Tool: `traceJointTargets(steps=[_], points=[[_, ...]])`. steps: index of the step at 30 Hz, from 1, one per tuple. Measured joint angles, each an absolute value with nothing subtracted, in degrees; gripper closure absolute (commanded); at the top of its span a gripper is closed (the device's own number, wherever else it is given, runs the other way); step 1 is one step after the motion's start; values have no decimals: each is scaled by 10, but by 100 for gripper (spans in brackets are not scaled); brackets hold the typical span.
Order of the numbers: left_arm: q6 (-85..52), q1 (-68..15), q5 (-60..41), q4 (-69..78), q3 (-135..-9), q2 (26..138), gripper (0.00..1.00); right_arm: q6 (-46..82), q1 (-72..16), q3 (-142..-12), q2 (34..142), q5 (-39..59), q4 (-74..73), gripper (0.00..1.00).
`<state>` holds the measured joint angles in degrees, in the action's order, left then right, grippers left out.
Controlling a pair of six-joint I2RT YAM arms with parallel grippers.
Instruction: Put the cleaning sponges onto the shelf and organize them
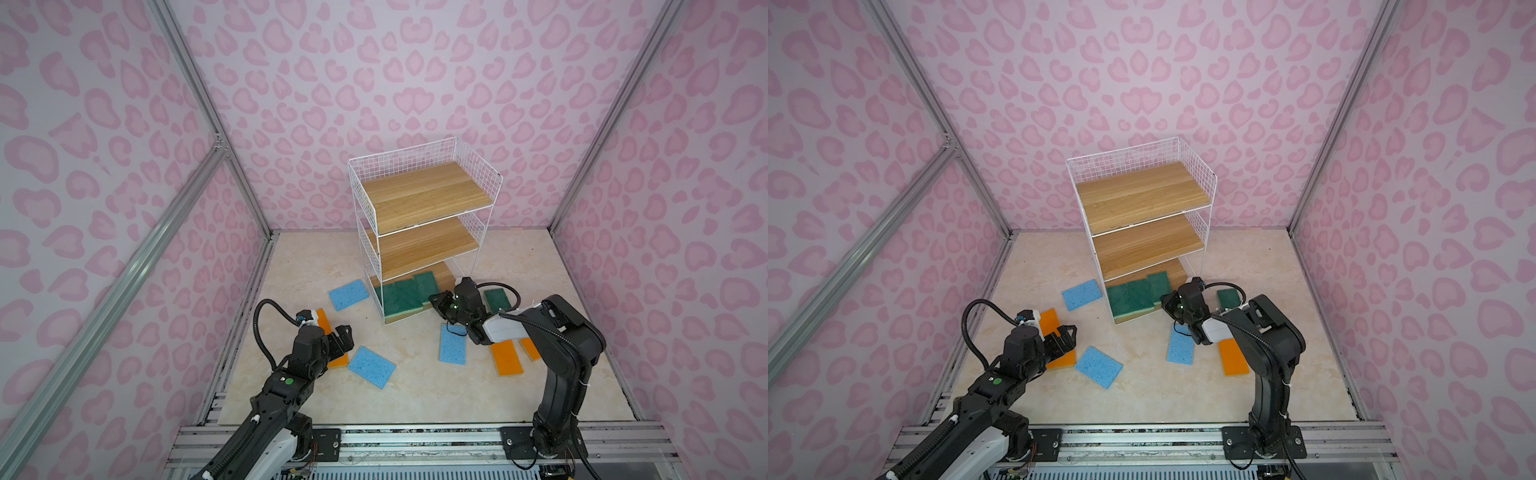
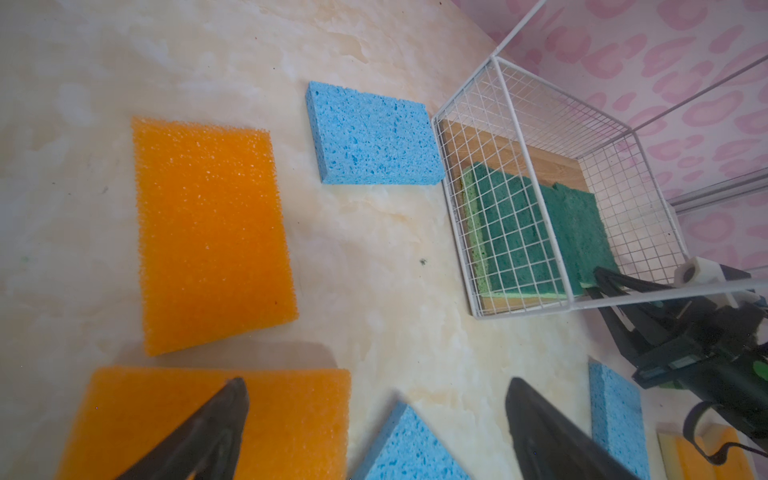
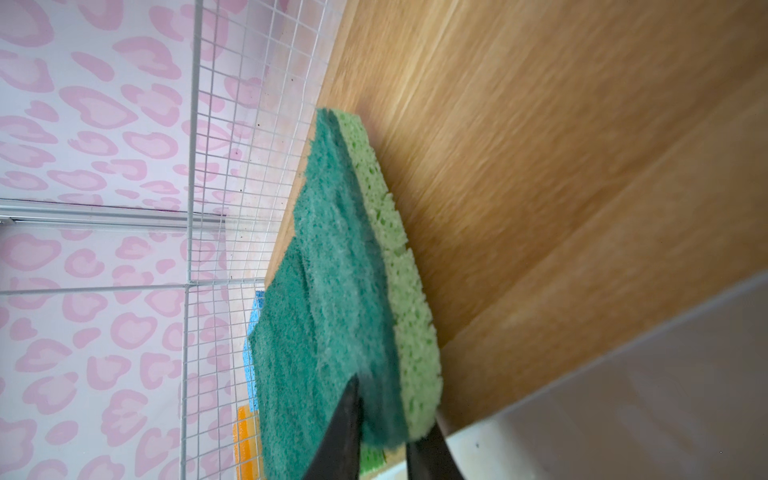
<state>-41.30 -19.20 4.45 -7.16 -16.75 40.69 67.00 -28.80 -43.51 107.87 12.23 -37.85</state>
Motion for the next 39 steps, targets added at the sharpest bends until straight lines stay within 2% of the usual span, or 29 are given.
traceJointTargets(steps=[6, 24, 33, 36, 39], points=[[-413, -192, 45, -72, -168, 407, 2, 658, -287, -435, 1060, 124, -370, 91], [-420, -192, 43, -72, -168, 406, 2, 636, -280, -418, 1028, 124, -343, 92], [-420, -192, 43, -72, -168, 405, 2, 623, -282, -447, 1061, 149, -344, 92], [-420, -192, 43, -72, -168, 405, 2, 618, -282, -450, 1067, 151, -345, 83], [-420, -192, 43, -72, -168, 405, 2, 618, -282, -452, 1070, 156, -343, 60]])
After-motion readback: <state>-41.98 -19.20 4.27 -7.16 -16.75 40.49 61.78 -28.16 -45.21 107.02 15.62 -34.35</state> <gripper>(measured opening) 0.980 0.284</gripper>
